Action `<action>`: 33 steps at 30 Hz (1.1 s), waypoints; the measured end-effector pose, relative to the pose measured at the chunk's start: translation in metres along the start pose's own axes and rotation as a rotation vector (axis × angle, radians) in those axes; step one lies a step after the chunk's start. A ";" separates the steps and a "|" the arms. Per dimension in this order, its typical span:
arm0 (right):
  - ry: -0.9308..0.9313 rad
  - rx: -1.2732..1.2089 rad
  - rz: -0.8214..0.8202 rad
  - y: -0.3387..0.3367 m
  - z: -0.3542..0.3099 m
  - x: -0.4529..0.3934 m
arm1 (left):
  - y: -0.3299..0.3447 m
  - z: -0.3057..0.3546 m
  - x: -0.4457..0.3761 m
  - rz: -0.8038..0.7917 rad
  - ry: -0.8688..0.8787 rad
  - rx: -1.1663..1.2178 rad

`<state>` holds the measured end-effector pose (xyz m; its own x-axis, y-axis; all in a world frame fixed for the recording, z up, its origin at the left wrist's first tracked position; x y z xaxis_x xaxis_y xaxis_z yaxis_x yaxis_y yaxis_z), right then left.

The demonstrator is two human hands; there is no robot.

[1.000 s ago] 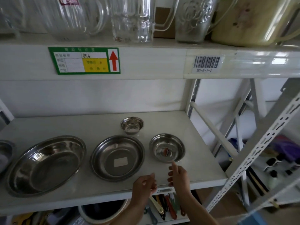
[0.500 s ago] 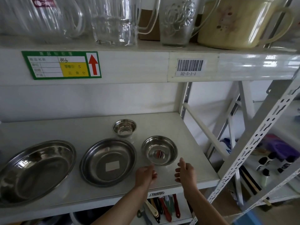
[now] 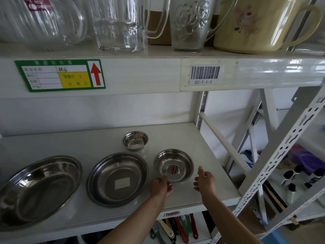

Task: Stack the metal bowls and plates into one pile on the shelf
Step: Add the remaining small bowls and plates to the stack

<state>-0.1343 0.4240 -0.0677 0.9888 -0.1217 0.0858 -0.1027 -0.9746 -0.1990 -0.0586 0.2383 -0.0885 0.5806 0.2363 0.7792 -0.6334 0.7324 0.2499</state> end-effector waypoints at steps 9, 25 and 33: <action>-0.054 0.075 0.031 -0.005 -0.020 -0.020 | 0.005 0.009 -0.005 0.033 -0.001 -0.036; -0.124 0.089 0.049 0.005 -0.046 -0.045 | 0.005 0.015 -0.004 0.008 0.076 -0.160; -0.181 0.108 0.016 0.022 -0.079 -0.058 | -0.001 0.013 -0.003 0.012 0.124 -0.208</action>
<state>-0.2026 0.3946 -0.0004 0.9914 -0.0922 -0.0930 -0.1164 -0.9459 -0.3030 -0.0665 0.2287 -0.0841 0.6402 0.3125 0.7017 -0.5291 0.8417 0.1079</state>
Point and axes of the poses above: each hand's wrist, its own x-axis away from the middle knuckle, its own y-axis out of the palm, z = x × y, the point moved 8 cm from there along -x, towards the middle knuckle, and after that the axes turned 13 degrees about -y, right-handed, at the moved point
